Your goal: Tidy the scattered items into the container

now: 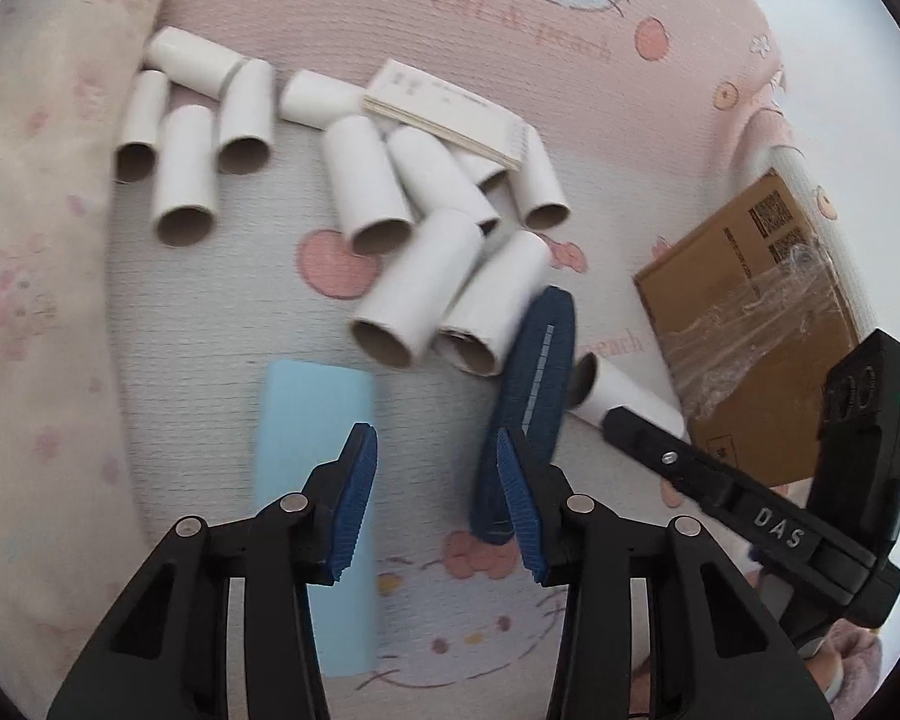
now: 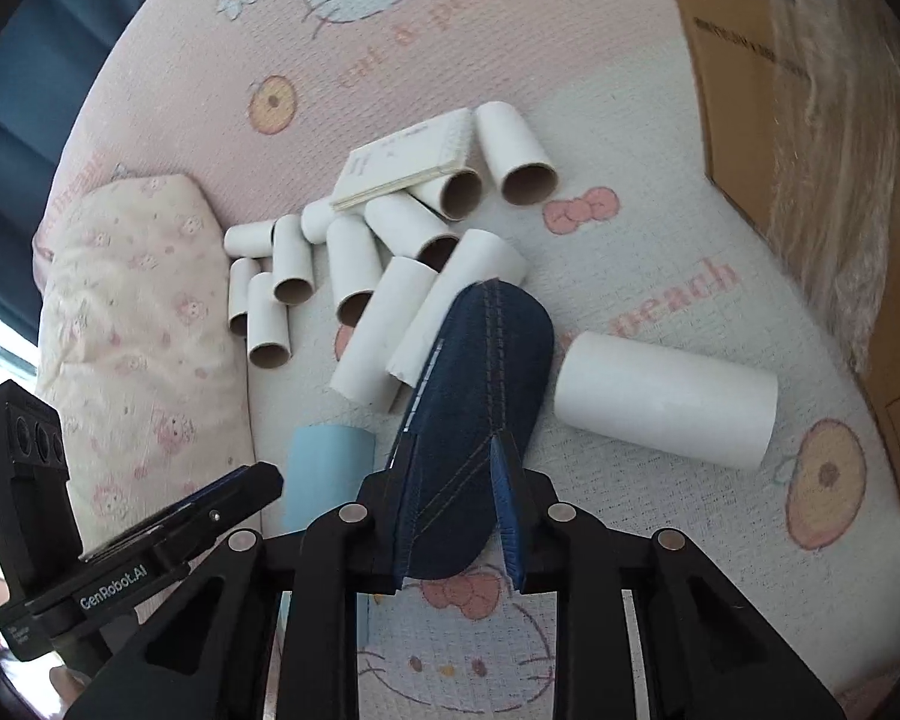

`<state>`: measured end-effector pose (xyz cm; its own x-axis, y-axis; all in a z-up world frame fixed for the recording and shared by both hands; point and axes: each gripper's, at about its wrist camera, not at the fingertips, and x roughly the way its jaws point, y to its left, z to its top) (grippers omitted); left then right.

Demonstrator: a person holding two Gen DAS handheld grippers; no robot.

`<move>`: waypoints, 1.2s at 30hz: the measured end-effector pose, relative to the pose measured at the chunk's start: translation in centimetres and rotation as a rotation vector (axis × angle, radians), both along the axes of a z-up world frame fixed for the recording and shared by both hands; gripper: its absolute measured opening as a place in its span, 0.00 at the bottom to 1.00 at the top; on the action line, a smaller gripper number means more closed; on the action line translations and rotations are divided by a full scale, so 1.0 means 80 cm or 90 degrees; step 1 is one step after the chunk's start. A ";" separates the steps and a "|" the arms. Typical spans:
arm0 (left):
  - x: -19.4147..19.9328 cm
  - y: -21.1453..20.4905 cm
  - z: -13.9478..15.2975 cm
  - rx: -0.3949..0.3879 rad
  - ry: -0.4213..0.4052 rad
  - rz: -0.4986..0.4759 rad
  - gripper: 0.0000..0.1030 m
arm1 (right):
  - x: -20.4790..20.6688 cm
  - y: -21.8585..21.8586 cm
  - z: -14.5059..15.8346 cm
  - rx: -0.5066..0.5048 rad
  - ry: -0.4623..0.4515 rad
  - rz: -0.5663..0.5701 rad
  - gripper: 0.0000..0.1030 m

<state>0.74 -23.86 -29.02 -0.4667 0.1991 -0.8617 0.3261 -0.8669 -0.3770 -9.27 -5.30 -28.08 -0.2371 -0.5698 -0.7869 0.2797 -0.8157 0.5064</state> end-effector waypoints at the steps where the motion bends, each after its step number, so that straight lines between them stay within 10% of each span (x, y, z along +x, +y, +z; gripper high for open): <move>1: -0.008 0.005 -0.006 0.010 -0.007 -0.010 0.45 | -0.003 0.001 -0.006 -0.007 -0.013 -0.004 0.20; 10: -0.017 0.010 -0.062 0.171 -0.032 0.017 0.40 | -0.020 0.005 -0.030 -0.040 -0.047 -0.034 0.20; 33: 0.036 0.031 -0.034 0.019 -0.027 0.020 0.31 | -0.001 0.020 -0.012 -0.057 -0.066 -0.025 0.21; 36: 0.042 0.019 -0.020 -0.004 -0.024 0.027 0.31 | 0.002 0.003 -0.016 -0.043 -0.072 -0.006 0.46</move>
<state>4.13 -22.36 -30.60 -0.4419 0.1745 -0.8799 0.3761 -0.8545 -0.3583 -9.08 -5.07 -29.39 -0.1549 -0.6203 -0.7689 0.2097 -0.7812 0.5880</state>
